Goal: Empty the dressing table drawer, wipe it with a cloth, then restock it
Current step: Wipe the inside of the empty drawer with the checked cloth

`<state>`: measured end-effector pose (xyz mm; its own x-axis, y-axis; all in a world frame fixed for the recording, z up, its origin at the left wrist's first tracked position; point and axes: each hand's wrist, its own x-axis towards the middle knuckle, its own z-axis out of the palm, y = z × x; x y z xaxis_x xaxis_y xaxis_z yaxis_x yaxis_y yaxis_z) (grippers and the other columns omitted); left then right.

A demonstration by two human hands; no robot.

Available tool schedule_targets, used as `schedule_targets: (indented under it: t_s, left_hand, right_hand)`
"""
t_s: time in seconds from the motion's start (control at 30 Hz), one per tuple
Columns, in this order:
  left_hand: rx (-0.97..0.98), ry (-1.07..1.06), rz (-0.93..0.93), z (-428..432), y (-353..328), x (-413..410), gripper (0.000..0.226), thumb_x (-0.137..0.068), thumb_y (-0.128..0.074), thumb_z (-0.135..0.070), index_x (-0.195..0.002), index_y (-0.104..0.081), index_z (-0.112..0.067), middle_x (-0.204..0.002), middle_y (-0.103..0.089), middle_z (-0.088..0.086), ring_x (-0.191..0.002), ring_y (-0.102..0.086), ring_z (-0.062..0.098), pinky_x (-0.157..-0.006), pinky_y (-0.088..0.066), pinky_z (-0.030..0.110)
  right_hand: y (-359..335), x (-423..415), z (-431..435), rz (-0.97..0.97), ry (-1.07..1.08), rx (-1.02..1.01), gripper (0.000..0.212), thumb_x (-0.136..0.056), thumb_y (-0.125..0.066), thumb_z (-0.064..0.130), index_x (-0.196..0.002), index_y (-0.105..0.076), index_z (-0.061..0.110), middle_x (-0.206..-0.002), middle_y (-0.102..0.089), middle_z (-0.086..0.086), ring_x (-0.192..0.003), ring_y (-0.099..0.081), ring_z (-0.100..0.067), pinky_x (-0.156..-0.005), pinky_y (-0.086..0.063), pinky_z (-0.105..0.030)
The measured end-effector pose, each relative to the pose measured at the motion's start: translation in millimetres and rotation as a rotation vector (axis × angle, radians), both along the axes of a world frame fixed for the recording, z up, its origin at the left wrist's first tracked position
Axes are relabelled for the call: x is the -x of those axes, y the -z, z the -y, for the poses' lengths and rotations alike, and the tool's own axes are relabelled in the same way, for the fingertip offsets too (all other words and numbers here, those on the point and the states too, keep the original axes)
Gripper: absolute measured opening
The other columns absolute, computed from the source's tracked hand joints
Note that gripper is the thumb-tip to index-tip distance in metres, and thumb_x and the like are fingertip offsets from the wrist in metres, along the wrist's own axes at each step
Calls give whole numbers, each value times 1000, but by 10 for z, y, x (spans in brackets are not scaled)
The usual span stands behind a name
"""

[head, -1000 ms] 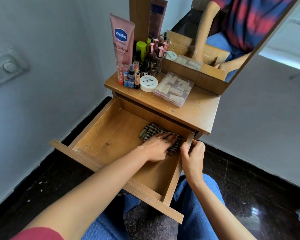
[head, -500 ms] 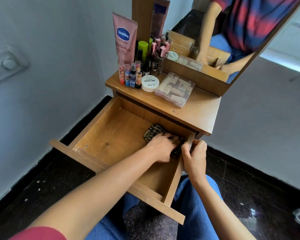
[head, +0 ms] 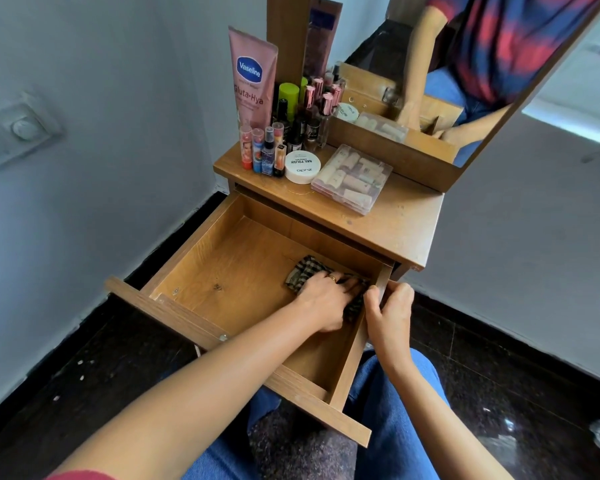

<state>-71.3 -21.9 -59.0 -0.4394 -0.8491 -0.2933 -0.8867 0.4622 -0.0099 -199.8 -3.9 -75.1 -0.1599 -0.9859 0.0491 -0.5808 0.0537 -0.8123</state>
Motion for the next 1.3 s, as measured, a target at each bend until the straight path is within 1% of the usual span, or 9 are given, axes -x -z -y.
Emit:
schedule_targets:
  t_s: [0.13, 0.3, 0.47, 0.63, 0.8, 0.97, 1.1, 1.2, 1.3]
  left_hand:
    - [28, -42, 27, 88, 21, 52, 68, -93, -51, -32, -151, -18, -22, -159, -18, -1, -143, -19, 23, -115, -17, 40]
    - [60, -52, 8, 75, 74, 63, 69, -94, -50, -30, -152, -14, -22, -159, -17, -1, -143, -21, 22, -112, -23, 38]
    - [65, -41, -10, 105, 119, -36, 62, -99, -37, -34, -153, -9, -22, -160, -14, -3, -144, -20, 18, -108, -29, 36]
    - [79, -74, -49, 96, 153, -278, 59, -100, -27, -34, -153, -5, -21, -160, -11, -5, -145, -17, 14, -109, -30, 35]
    - [57, -126, -47, 89, 168, -380, 60, -100, -25, -35, -153, -1, -21, -161, -7, -4, -146, -13, 14, -112, -26, 34]
    - [-3, -207, -133, 38, 156, -270, 61, -99, -30, -30, -153, -3, -20, -161, -6, -1, -147, -6, 17, -118, -7, 36]
    - [-23, -174, -134, 43, 158, -143, 64, -98, -36, -28, -153, -5, -19, -161, -7, 0, -147, -5, 18, -119, -3, 38]
    - [-66, -140, -144, 29, 186, 65, 72, -93, -47, -19, -153, -7, -20, -160, -10, 0, -147, -4, 20, -120, -2, 40]
    - [-66, -147, -155, 28, 191, 115, 75, -91, -49, -15, -153, -6, -20, -160, -11, 0, -147, -4, 20, -120, -2, 39]
  right_hand:
    - [-3, -2, -11, 11, -2, 3, 12, -93, -52, 20, -97, -42, 14, -102, -44, -5, -92, -45, -15, -78, -35, -25]
    - [-19, 6, -18, -22, -8, -10, 12, -93, -51, 23, -97, -41, 16, -103, -43, -4, -92, -46, -16, -78, -37, -28]
    - [-19, 48, 15, -140, -32, 16, 17, -92, -50, 28, -96, -44, 13, -97, -45, -4, -88, -47, -18, -77, -44, -35]
    - [-47, 46, -1, -123, -37, 14, 14, -92, -50, 27, -95, -43, 15, -96, -45, -2, -86, -49, -18, -75, -43, -33]
    - [-42, 21, 2, -66, -18, 14, 13, -92, -52, 24, -95, -43, 15, -99, -45, -4, -88, -47, -16, -76, -40, -31]
    - [-14, 3, 0, -39, -25, 25, 12, -92, -51, 20, -95, -42, 12, -100, -42, -5, -92, -44, -18, -81, -41, -32]
    - [28, 15, 14, -52, -32, 27, 12, -92, -50, 21, -96, -41, 14, -100, -41, -4, -95, -45, -19, -83, -42, -34]
    - [38, 16, 24, -51, -29, 20, 12, -92, -51, 20, -97, -42, 12, -101, -41, -6, -93, -44, -18, -81, -40, -32]
    - [38, 15, 26, -53, -31, 18, 13, -92, -51, 19, -97, -42, 11, -101, -41, -6, -92, -44, -17, -80, -38, -30]
